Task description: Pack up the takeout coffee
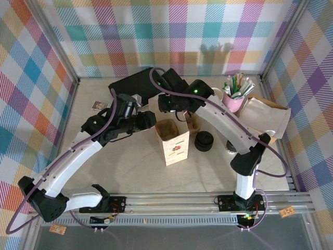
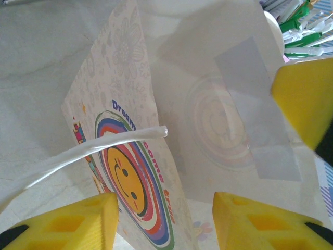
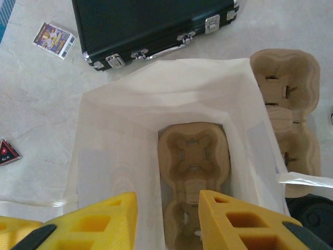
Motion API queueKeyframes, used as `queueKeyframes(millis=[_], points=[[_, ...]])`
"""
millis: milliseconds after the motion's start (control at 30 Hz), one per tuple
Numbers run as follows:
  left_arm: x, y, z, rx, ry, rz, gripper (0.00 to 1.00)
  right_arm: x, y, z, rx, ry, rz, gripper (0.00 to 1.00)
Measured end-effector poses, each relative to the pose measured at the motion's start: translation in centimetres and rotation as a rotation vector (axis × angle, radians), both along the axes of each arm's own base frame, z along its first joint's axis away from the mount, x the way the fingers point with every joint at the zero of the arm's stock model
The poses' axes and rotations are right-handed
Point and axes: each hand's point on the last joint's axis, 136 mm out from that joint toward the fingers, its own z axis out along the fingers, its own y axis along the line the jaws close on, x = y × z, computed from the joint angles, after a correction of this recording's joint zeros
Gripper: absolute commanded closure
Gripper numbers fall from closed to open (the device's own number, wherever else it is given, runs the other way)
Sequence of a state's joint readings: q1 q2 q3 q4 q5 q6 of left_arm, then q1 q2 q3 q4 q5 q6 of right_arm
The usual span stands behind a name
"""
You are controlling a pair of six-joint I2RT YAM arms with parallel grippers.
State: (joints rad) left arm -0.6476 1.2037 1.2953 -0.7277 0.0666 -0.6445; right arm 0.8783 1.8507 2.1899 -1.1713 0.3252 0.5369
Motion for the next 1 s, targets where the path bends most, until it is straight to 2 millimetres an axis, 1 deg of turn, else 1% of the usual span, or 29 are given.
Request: queueKeyframes(millis=[100, 233, 400, 500, 567, 767, 1000], points=[[0.1, -0.2, -0.6, 0.009, 0.021, -0.002, 0.52, 0.0, -0.5, 0.8, 0.005, -0.02, -0.008, 0.63], [0.0, -0.2, -1.3, 0.025, 0.042, -0.011, 0.62, -0.1, -1.8, 2.7, 0.015, -0.068, -0.017, 0.63], [-0.2, -0.2, -1.2, 0.059, 0.057, -0.029, 0.85, -0.2, -3.4, 4.7, 0.028, -0.119, -0.036, 0.63], [-0.2, -0.2, -0.9, 0.078, 0.056, -0.045, 0.95, -0.2, -4.6, 5.2, 0.022, -0.137, -0.05, 0.63], [-0.5, 0.0, -1.0, 0.101, 0.058, -0.053, 1.0, 0.1, -5.3, 5.4, 0.016, -0.145, -0.064, 0.63], [-1.2, 0.8, -0.7, 0.155, 0.048, -0.09, 1.0, 1.3, -7.6, 5.5, -0.019, -0.167, -0.104, 0.63], [-2.5, 1.9, 0.4, 0.22, -0.01, -0.168, 1.0, 1.4, -11.1, 4.4, -0.095, -0.201, -0.118, 0.63]])
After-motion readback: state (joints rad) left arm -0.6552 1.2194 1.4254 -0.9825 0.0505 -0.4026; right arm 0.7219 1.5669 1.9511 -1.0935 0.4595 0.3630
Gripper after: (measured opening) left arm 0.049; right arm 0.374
